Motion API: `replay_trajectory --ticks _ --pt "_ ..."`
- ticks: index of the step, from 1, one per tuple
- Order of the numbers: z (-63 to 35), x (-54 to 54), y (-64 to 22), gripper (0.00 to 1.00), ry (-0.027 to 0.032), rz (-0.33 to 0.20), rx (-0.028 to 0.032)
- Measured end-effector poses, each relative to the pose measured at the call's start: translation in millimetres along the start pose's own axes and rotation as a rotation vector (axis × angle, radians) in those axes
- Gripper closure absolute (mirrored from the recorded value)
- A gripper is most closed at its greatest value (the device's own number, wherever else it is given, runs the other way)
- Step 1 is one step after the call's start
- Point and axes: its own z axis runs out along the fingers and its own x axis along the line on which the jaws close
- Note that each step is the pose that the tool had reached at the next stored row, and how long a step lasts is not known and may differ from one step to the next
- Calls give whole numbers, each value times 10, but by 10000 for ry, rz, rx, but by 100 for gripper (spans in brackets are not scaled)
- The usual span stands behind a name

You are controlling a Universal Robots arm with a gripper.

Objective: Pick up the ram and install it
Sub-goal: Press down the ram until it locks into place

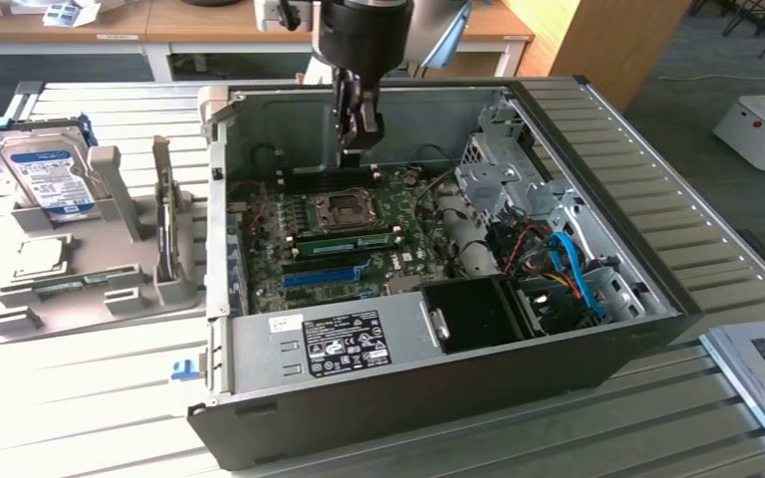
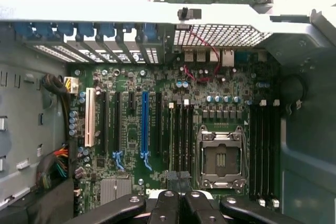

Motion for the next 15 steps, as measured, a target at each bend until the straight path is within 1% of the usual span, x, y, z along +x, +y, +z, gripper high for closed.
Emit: replay_trajectory --ticks 10,15 --pt "-6 0 -170 90 0 0 -8" --pt "-7 0 -183 90 0 0 -8"
